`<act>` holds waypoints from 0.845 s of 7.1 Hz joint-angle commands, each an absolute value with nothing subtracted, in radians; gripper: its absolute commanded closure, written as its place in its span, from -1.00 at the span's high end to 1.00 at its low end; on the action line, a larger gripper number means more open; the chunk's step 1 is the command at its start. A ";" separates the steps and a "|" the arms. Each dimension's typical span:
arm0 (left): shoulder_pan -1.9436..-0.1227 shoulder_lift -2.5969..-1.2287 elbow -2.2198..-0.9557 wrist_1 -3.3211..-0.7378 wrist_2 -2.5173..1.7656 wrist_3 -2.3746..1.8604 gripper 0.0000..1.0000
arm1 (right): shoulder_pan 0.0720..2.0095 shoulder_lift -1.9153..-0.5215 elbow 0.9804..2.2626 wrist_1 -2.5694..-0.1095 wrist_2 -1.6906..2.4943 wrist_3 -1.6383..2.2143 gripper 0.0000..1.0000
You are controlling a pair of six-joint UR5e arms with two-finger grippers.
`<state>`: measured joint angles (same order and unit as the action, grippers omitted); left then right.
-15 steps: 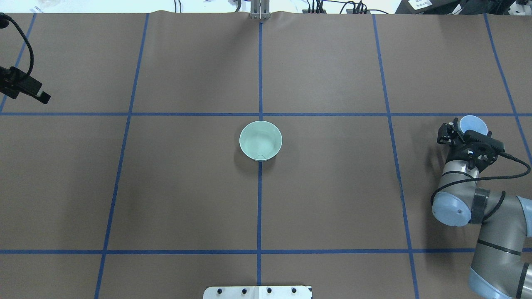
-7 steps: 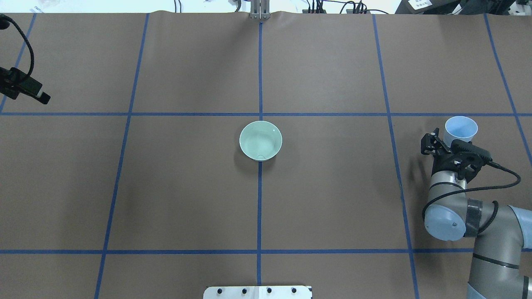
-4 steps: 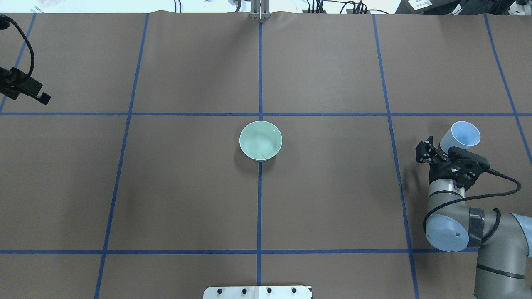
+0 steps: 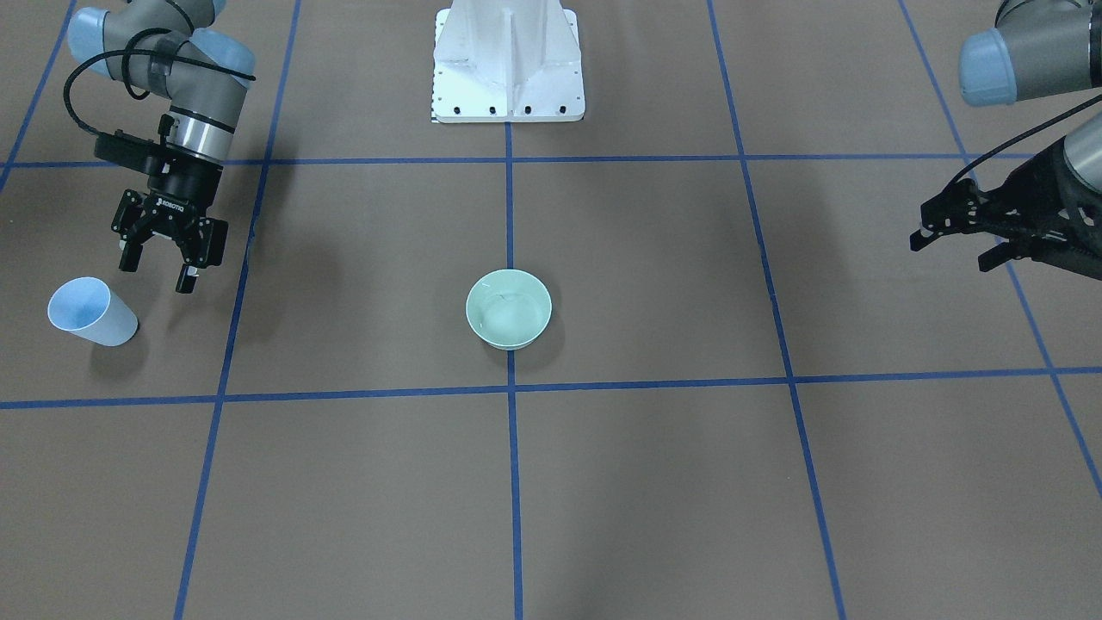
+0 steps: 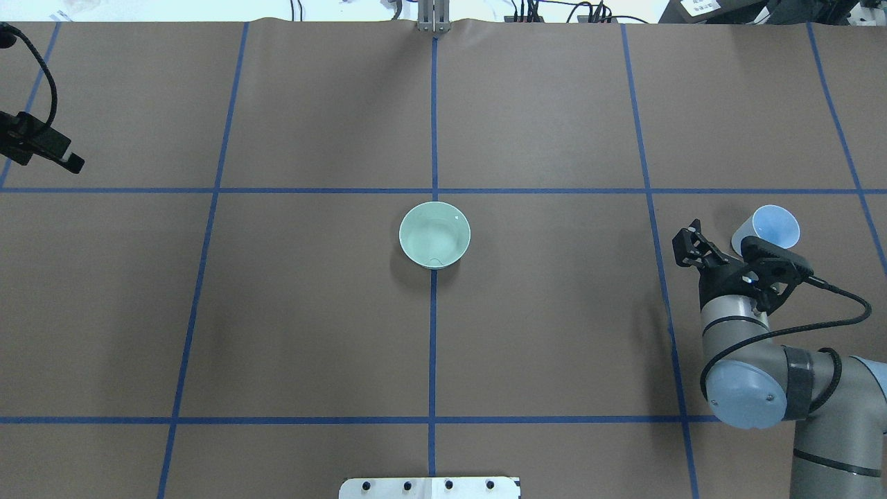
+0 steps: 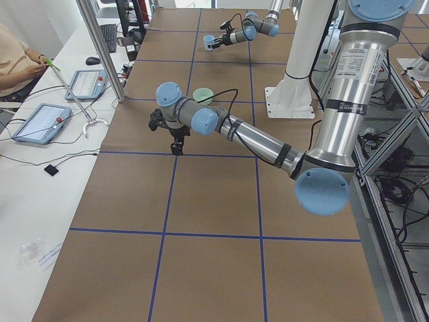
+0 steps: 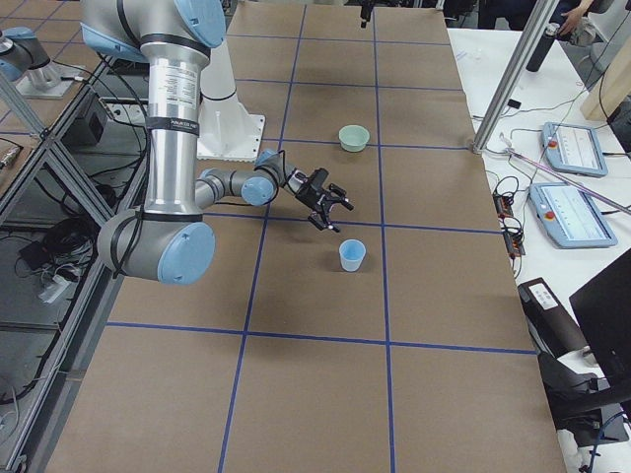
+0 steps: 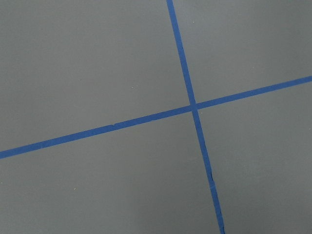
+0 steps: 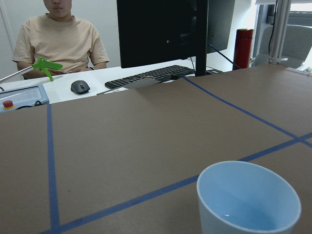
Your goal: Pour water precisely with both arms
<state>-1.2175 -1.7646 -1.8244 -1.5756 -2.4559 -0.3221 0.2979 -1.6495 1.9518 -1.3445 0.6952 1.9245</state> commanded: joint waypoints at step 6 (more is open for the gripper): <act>-1.216 -1.831 -1.836 -1.577 -2.448 -0.465 1.00 | 0.775 -1.382 1.987 -1.342 1.367 1.267 1.00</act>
